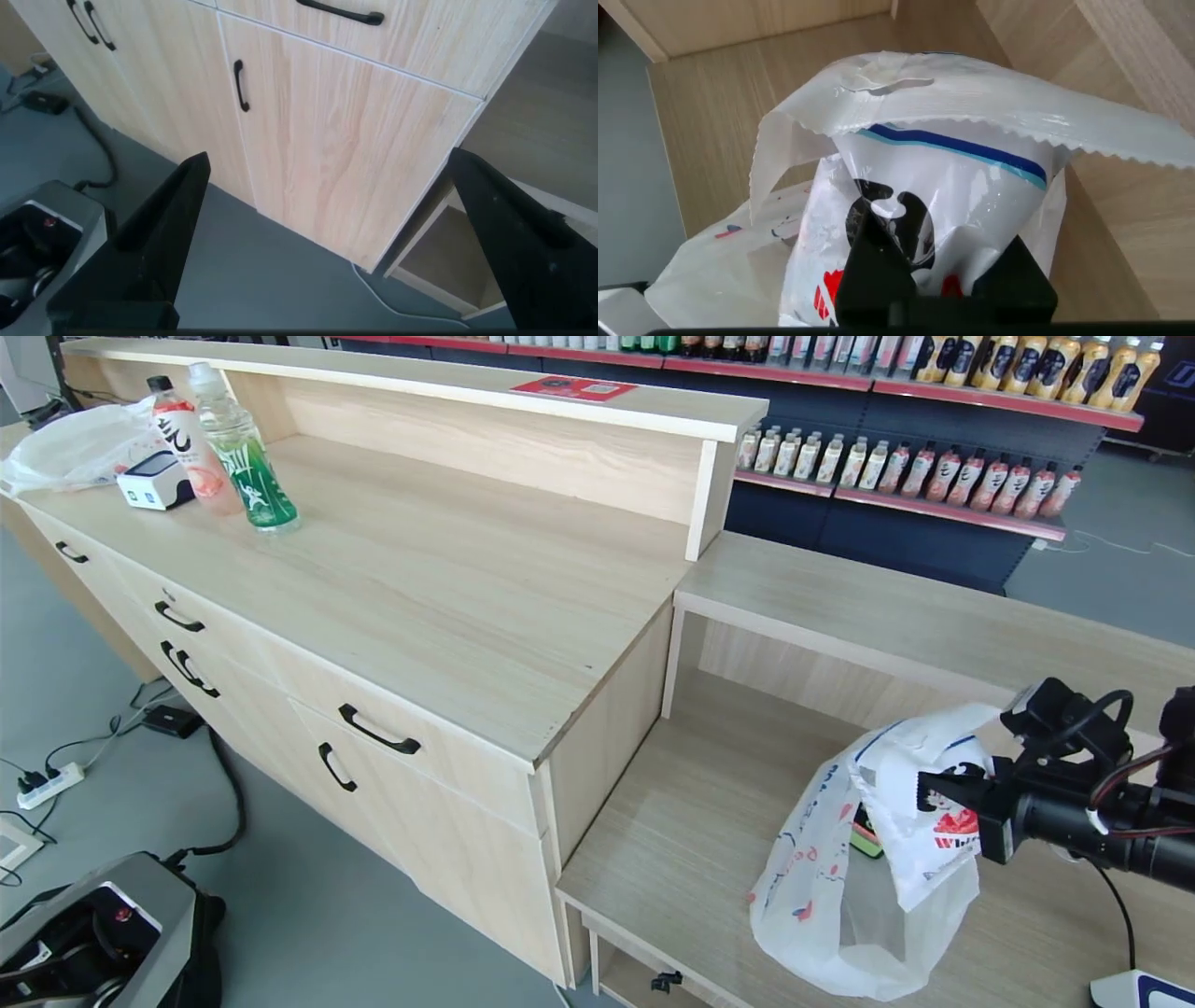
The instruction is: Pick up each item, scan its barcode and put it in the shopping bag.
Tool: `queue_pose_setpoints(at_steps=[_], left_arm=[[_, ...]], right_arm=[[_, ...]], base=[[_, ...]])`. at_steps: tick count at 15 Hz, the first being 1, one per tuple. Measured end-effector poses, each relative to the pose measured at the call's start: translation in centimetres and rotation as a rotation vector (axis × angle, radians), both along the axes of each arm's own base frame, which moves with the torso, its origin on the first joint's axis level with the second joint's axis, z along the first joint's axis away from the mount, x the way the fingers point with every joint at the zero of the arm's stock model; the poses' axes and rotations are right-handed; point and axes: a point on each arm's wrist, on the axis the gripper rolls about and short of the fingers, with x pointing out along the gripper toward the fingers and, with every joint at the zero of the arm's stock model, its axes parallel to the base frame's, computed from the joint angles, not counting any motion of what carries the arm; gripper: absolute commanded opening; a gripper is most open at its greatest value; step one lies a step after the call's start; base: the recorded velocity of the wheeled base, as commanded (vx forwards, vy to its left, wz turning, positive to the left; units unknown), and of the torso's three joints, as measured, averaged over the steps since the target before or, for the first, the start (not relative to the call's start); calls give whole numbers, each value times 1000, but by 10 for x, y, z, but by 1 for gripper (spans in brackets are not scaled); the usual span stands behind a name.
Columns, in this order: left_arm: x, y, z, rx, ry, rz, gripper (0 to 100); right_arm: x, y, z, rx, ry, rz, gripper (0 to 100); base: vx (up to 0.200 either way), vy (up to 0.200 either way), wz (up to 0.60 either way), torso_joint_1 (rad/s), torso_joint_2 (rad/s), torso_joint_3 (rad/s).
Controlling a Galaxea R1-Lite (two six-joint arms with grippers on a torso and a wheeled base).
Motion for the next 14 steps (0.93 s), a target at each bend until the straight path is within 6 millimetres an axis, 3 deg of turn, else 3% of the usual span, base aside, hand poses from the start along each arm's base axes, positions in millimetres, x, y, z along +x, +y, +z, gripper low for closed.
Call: queue_pose_setpoints(at_steps=[9, 14], left_arm=[[0, 0, 0, 0, -1, 1, 100], [0, 0, 0, 0, -1, 0, 100]], right_arm=[[21, 1, -43, -55, 131, 32, 0], [40, 11, -64, -75, 106, 77, 0]], base=[[0, 0, 0, 0, 0, 0], [0, 0, 0, 0, 0, 0]])
